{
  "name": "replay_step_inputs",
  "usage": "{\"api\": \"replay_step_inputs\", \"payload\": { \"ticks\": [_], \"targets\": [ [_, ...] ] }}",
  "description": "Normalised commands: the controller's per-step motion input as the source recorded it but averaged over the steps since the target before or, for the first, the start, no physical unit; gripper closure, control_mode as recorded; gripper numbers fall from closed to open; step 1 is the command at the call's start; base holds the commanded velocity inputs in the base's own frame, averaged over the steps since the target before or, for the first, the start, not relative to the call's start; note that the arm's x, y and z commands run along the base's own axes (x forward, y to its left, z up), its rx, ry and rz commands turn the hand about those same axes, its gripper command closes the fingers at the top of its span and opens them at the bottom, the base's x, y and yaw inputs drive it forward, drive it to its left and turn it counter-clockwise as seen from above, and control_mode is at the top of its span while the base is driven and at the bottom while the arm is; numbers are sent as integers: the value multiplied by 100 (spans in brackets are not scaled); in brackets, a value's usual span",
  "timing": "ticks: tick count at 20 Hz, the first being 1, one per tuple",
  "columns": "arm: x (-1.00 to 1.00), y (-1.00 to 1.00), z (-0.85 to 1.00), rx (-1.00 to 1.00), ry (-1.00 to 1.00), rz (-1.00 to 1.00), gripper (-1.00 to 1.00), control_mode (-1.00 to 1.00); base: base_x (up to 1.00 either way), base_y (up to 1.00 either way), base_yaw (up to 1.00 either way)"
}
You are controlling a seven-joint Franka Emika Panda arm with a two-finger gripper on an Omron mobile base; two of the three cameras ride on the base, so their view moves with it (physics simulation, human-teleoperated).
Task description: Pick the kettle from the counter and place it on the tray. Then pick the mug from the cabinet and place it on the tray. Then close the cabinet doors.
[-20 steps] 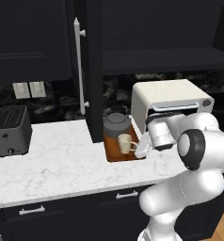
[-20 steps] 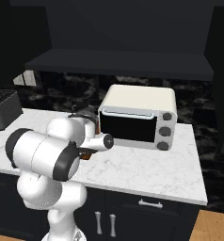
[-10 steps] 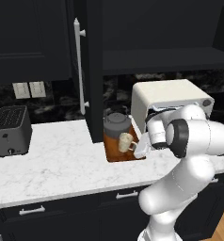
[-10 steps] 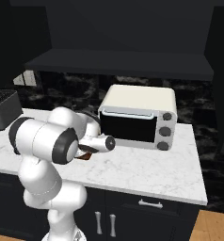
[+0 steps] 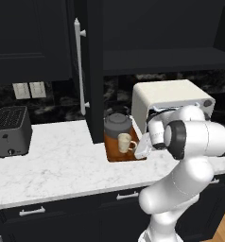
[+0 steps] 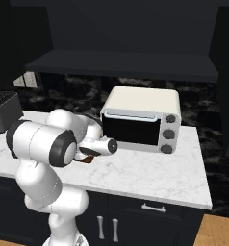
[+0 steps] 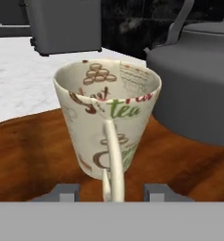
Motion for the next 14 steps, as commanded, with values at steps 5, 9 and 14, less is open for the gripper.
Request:
{"api": "replay_step_inputs", "payload": {
  "ticks": [5, 9, 14],
  "targets": [
    [0, -1, 19, 0, 6, 0, -100, -100, 0, 0, 0],
    [-19, -10, 48, 0, 4, 0, -100, -100, 0, 0, 0],
    [-41, -11, 53, 0, 0, -1, -100, -100, 0, 0, 0]
  ]
}}
